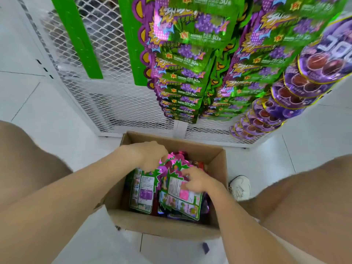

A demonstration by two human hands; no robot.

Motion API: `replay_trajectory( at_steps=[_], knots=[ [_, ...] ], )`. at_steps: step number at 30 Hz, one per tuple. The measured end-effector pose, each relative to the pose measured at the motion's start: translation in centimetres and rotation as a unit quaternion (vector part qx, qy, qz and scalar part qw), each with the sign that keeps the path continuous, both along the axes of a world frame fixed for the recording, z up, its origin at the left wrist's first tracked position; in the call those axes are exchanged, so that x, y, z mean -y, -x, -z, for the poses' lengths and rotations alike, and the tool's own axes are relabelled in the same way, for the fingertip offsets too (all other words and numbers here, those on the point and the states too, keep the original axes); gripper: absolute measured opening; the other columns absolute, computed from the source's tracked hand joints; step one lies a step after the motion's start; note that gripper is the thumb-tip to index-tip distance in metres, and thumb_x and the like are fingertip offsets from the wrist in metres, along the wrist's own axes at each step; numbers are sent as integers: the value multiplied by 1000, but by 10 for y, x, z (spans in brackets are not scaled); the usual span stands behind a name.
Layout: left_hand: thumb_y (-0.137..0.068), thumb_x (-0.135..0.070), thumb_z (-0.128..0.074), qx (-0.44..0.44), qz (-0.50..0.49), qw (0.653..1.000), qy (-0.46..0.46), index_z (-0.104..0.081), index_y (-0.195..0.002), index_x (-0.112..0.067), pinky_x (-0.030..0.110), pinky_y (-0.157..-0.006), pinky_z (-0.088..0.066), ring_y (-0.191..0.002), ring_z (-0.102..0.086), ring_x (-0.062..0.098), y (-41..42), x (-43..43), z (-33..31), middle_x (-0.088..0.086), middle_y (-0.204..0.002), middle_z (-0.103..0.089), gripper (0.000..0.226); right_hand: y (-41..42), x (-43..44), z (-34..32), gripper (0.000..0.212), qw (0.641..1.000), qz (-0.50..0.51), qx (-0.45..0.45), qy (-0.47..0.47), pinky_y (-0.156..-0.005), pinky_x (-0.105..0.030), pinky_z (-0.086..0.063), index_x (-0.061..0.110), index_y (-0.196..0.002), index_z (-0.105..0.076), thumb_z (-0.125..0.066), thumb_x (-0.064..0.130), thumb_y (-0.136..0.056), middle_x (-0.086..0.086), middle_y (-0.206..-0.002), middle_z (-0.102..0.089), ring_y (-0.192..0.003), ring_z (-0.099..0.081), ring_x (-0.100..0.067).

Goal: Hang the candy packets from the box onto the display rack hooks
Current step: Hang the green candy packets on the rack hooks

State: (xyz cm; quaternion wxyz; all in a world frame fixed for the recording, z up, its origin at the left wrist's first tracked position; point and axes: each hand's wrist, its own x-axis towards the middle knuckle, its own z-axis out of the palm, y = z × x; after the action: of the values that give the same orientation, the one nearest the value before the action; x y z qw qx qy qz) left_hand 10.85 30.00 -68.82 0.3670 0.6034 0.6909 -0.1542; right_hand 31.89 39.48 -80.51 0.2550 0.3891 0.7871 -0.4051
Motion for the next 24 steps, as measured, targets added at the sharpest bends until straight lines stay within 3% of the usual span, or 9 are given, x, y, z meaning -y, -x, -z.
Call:
replay_trajectory(
  at_steps=[3, 5, 7, 9, 11, 14, 18, 21, 24],
  knots=[
    [-103, 1, -46, 5, -54, 998, 23, -61, -136, -12, 39, -84, -51, -97, -60, 26, -1, 2, -5, 10, -122, -59, 38, 8, -17, -39, 17, 997, 40, -35, -54, -64, -44, -49, 5, -99, -69, -71, 11, -84, -19, -96, -70, -82, -67, -31],
    [-111, -20, -44, 44, -123, 991, 5, -64, -114, -11, 40, -74, -48, -76, -54, 22, -4, 2, -9, 12, -100, -56, 22, 13, -25, -67, 20, 989, 73, -84, -100, -53, -33, -31, 12, -72, -51, -70, 10, -78, -7, -67, -51, -60, -47, -21],
    [-108, -59, -41, 181, -271, 945, 12, -59, -127, -17, 38, -75, -57, -89, -65, 24, -12, 2, -16, 15, -118, -62, 50, 20, -21, -95, 26, 976, 87, -163, -111, -52, -29, -30, 18, -73, -49, -74, 12, -76, 4, -65, -48, -57, -43, -12],
    [-95, -77, -51, 337, -418, 844, 6, -55, -143, -18, 44, -87, -62, -110, -70, 33, -20, 0, -24, 12, -140, -62, 76, 30, -2, -120, 25, 969, 35, -223, -104, -53, -23, -35, 27, -83, -52, -73, 14, -78, 13, -66, -53, -58, -48, -2],
    [-98, -64, -61, 396, -474, 785, -41, -66, -130, -9, 55, -94, -62, -109, -73, 42, -27, 1, -33, 22, -125, -72, 63, 33, 19, -127, 23, 961, -15, -252, -116, -57, -28, -45, 30, -85, -53, -75, 28, -77, 14, -72, -59, -67, -57, -7],
    [-108, -28, -59, 365, -535, 753, -115, -64, -121, -8, 58, -97, -59, -104, -73, 41, -22, 6, -38, 18, -110, -75, 25, 29, 26, -137, 47, 963, -7, -247, -108, -73, -34, -58, 31, -90, -65, -81, 70, -67, 12, -90, -69, -87, -66, -9],
    [-99, -34, -72, 328, -533, 771, -121, -51, -141, -14, 58, -107, -50, -127, -60, 33, 0, 16, -49, 8, -139, -62, 51, 24, 0, -148, 52, 933, 139, -289, -165, -95, -41, -55, 25, -121, -66, -84, 53, -81, 8, -114, -67, -104, -64, -11],
    [-100, -32, -72, 310, -485, 804, -149, -64, -116, -19, 50, -105, -53, -117, -66, 28, 4, 23, -64, 8, -124, -72, 22, 33, -5, -155, 60, 917, 181, -280, -218, -105, -42, -43, 28, -137, -54, -71, 54, -86, -3, -123, -54, -119, -49, -21],
    [-97, -32, -76, 271, -452, 819, -227, -71, -101, -21, 48, -94, -59, -102, -73, 30, 13, 28, -76, 12, -105, -78, 13, 41, -3, -170, 38, 917, 161, -311, -190, -94, -38, -45, 21, -122, -65, -65, 48, -95, -2, -108, -61, -106, -55, -23]
  ],
)
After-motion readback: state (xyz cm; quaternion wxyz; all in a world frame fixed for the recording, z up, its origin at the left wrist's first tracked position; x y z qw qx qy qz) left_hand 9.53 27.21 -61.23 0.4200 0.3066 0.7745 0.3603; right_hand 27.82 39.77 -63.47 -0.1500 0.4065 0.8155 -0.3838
